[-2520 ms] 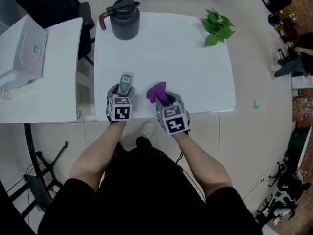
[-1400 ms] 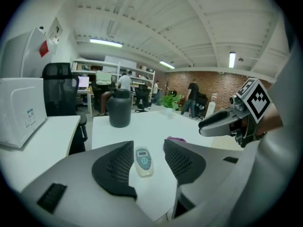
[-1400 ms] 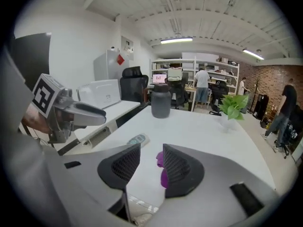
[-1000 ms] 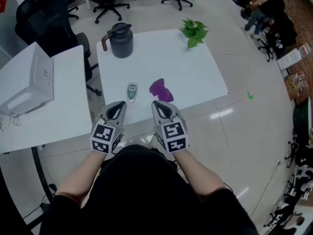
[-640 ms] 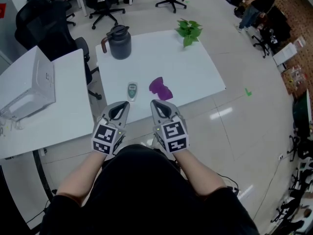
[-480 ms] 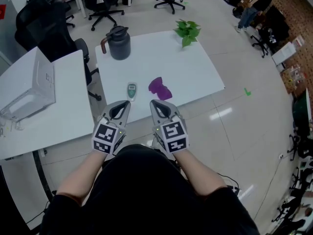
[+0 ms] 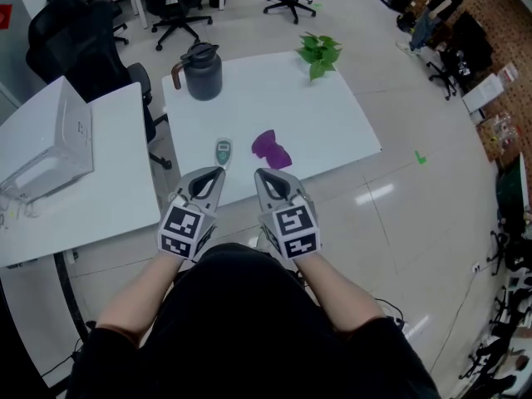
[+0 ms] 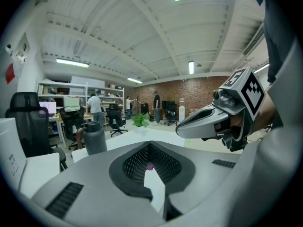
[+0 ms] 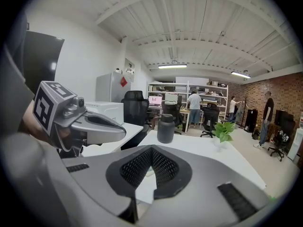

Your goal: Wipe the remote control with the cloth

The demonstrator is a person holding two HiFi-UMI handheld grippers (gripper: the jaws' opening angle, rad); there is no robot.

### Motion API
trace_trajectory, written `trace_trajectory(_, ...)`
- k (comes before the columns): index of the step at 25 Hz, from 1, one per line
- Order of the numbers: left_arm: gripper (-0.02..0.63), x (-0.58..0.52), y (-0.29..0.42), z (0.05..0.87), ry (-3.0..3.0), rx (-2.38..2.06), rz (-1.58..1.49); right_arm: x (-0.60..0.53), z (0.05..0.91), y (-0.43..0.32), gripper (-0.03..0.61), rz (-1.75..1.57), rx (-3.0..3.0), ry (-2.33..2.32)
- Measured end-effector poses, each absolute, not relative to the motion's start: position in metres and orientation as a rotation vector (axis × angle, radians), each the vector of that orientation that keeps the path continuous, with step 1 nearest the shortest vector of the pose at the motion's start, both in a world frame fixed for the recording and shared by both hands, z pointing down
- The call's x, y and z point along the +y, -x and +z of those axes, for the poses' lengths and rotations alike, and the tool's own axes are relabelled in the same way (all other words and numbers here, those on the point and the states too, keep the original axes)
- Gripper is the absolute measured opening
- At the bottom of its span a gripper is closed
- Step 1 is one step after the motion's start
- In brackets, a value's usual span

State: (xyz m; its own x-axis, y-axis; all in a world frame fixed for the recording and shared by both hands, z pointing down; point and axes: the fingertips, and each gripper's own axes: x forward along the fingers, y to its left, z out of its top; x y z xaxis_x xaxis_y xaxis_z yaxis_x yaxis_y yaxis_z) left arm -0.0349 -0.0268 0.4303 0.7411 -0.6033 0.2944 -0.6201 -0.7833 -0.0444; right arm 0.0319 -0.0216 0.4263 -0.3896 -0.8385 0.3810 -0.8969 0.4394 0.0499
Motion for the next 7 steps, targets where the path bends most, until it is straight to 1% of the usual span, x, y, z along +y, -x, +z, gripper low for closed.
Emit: trace_trajectory(7,0.002,-0.0310,0.0306,0.4302,-2.877,-1.013,0.457,-0.0265,0.4249,-0.0332,0.014,0.227,-2.352,-1.473)
